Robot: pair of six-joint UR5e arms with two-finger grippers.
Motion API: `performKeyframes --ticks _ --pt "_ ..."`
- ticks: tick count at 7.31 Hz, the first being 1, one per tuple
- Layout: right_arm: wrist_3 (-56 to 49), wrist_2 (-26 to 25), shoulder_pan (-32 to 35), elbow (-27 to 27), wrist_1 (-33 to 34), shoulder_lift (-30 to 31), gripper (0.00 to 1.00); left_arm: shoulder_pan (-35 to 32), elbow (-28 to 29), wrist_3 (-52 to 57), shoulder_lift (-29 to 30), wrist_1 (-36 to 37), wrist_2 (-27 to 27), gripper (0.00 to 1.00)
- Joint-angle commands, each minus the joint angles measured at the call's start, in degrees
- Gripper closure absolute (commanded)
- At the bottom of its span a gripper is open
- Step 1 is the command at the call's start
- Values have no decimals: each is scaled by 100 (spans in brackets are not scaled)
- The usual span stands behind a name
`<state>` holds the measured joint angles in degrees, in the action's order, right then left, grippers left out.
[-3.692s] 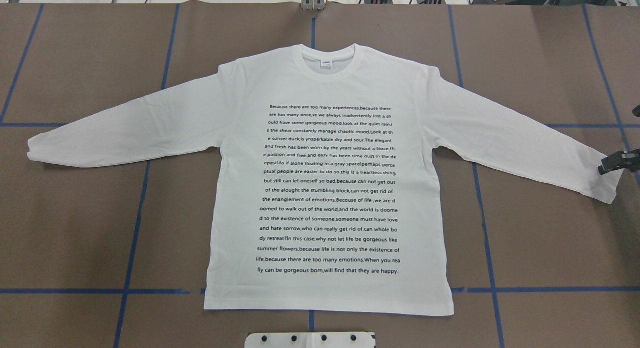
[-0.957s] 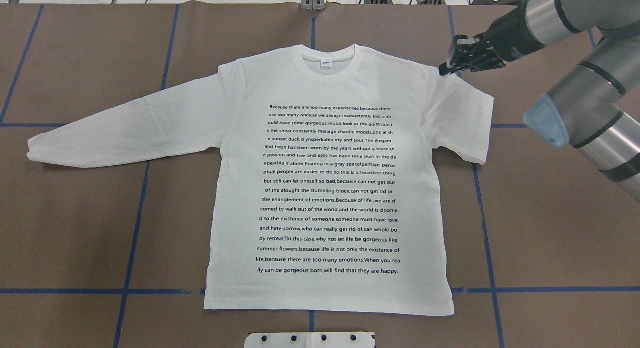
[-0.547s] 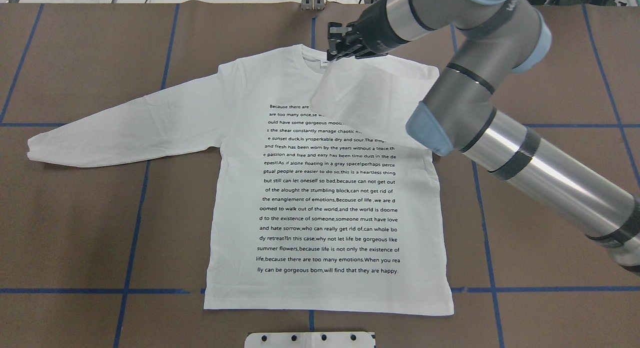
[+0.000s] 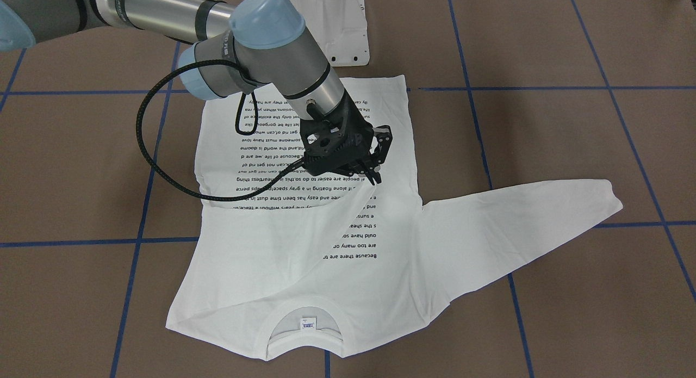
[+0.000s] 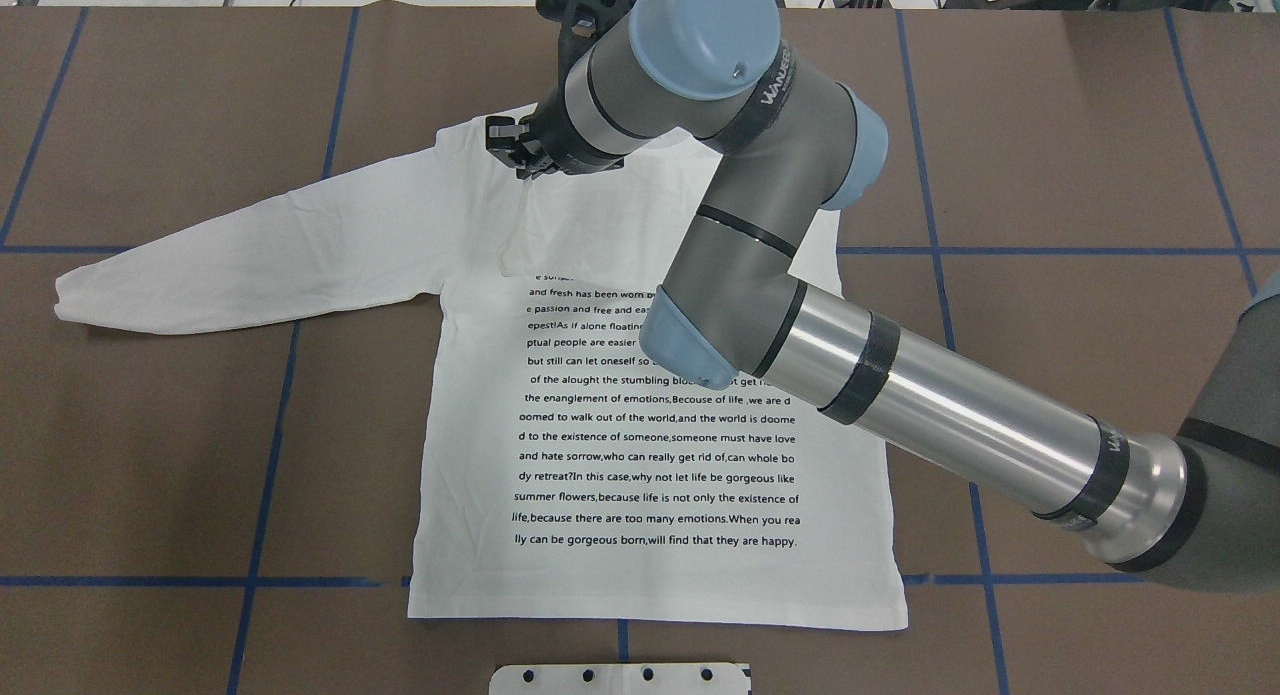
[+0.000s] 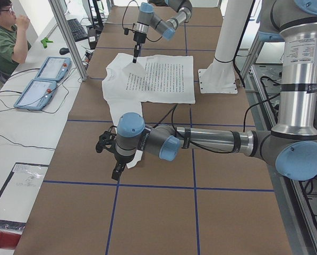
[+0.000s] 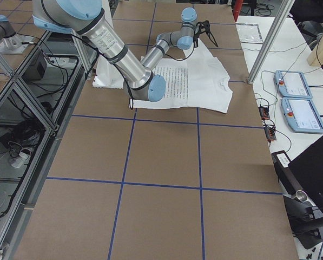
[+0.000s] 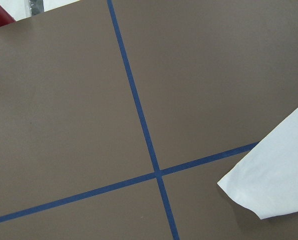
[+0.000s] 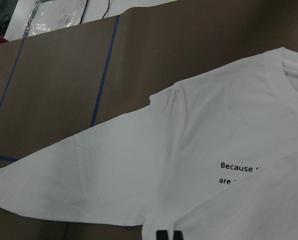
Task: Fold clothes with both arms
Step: 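Fold the grasped sleeve with the right gripper across the shirt body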
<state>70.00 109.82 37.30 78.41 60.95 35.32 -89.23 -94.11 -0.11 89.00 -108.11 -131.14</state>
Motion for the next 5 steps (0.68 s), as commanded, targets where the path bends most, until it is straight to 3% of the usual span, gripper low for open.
performKeyframes --ticks 1,2,4,5 --pt "-3 -232 -144 -1163 4 -522 100 -24 7 -6 30 9 0 0" --pt "-30 -433 -144 -1780 -31 -909 100 -33 68 -6 47 0 0 0" --pt "-65 -742 -284 -2346 -83 -1437 100 -33 95 -6 56 0 0 0" --pt "-82 -960 -381 -2496 -206 -1579 59 -33 103 2 65 -8 0 0"
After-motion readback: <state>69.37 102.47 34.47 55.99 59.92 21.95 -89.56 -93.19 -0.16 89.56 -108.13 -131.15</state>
